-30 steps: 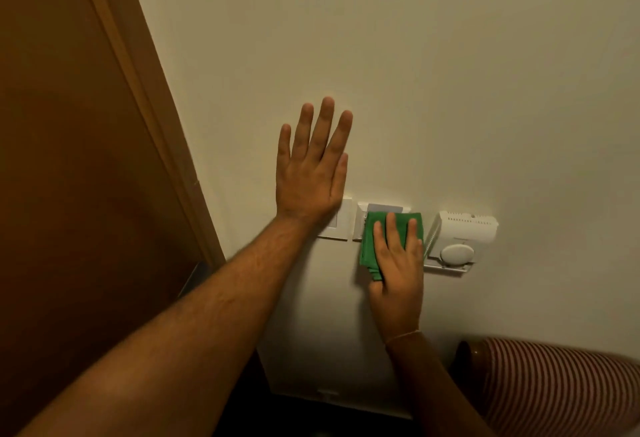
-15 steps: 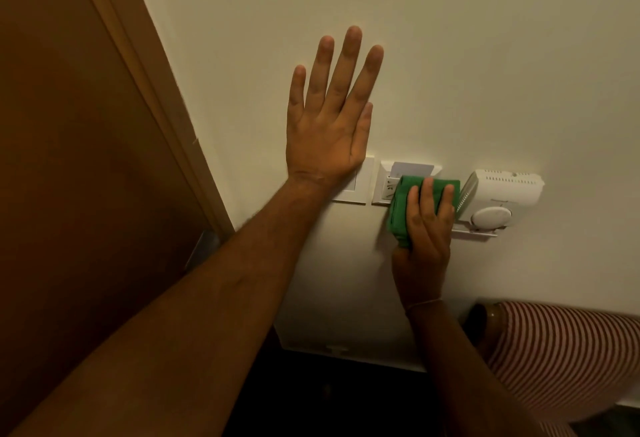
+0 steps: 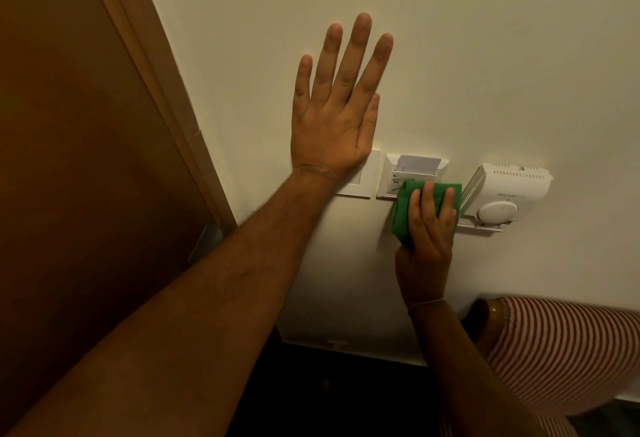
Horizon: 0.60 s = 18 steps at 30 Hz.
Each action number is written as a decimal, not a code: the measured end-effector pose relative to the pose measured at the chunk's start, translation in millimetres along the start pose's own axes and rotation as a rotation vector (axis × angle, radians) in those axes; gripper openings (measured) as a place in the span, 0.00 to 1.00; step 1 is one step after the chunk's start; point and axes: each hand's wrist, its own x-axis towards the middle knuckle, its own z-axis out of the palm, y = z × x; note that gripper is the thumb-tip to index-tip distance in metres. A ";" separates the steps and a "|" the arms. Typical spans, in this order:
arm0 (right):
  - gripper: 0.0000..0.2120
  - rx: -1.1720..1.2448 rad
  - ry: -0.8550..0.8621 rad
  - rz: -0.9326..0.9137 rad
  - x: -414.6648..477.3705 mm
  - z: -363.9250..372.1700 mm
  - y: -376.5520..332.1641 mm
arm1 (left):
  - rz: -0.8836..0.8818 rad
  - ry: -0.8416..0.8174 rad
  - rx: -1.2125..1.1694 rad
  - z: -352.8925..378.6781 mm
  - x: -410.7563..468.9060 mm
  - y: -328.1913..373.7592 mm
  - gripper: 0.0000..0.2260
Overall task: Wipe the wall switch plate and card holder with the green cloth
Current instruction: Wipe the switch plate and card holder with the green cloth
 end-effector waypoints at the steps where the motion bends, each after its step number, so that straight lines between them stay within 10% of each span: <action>1: 0.22 -0.016 -0.019 0.004 -4.7 -0.8 1.1 | 0.001 0.000 -0.006 -0.3 -0.4 -0.2 0.35; 18: 0.21 -0.069 -0.032 -0.040 2.7 -4.7 1.9 | 0.004 -0.005 -0.025 -0.7 1.1 -0.1 0.37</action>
